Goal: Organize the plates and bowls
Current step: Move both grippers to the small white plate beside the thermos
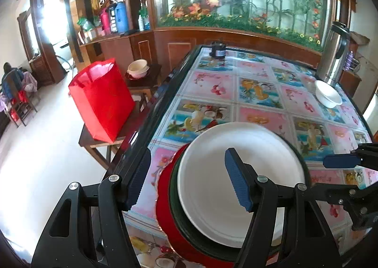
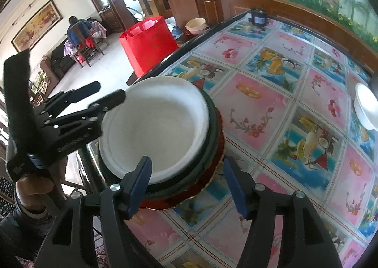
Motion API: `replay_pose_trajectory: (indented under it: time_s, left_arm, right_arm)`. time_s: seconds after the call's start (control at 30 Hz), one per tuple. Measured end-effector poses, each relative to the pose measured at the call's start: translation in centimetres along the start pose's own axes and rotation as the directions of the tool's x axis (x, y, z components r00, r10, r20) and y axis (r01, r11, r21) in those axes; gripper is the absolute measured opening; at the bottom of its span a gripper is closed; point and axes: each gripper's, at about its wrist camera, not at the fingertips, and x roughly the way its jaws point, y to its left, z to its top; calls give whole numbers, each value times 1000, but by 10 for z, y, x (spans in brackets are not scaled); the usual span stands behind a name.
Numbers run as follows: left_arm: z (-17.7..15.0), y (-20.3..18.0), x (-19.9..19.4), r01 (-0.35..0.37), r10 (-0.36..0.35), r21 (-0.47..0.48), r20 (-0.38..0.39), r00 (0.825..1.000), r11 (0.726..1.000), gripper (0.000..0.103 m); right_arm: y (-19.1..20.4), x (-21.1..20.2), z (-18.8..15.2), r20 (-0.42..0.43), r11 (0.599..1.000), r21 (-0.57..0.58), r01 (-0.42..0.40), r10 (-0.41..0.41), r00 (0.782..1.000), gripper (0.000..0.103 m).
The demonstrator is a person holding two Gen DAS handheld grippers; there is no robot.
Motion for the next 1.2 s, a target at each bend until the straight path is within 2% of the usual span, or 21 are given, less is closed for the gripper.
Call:
replay_pose_trajectory:
  time_s: [0.37,0.6,1.2]
  left_arm:
    - [14,-52,-12,88,-91,65,44,995,994,66]
    - [21,-89,-13,153,-158,109,43,987,982,66]
    - [36,-189,13,282,-279,203,-42,959,938,66]
  right_arm:
    - [-37,-27,-15,40,996,86,24,-27,999,67]
    - [-70,-48,-30,69,986,156,50,-61,996,67]
    - [-168,-99,-67,105,929,348,123,-168,980,70]
